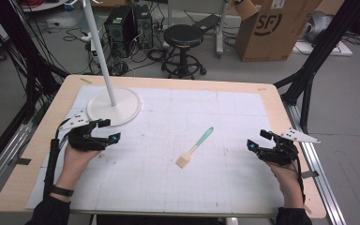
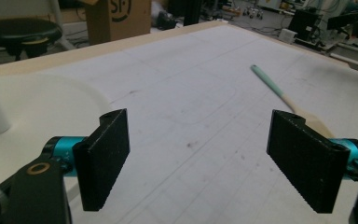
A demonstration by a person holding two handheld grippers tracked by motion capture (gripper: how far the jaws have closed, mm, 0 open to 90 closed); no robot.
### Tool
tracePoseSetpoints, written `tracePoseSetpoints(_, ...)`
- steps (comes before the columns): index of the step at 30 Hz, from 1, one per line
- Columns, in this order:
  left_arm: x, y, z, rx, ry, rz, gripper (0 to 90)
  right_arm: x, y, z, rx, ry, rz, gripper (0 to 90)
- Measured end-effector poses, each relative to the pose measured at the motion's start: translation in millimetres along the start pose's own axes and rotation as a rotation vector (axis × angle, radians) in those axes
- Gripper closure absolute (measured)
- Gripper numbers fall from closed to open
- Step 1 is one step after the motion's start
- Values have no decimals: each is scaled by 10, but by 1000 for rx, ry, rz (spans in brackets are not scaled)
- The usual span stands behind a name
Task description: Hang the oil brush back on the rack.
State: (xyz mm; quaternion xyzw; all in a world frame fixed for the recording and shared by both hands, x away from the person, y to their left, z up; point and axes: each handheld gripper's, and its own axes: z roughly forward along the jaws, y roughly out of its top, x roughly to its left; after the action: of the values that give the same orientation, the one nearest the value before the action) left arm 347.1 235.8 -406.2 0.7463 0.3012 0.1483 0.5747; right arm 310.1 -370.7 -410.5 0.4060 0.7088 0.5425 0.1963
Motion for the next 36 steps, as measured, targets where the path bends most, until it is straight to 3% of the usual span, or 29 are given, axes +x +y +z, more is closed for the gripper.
tracePoseSetpoints(8, -242, 162, 439, 42, -32, -1, 222, -8, 6, -12, -11, 3, 1, 183)
tracePoseSetpoints(17, -545, 276, 941, 115, -68, 41, 234, -5, 8, -14, -15, 7, 4, 183)
tracePoseSetpoints(22, -694, 283, 1222, 156, -82, 66, 246, -14, 10, -14, -20, 6, 2, 183)
tracePoseSetpoints(36, -1039, 198, 1812, 233, -133, 47, 319, -13, 7, -15, -16, 6, 6, 183)
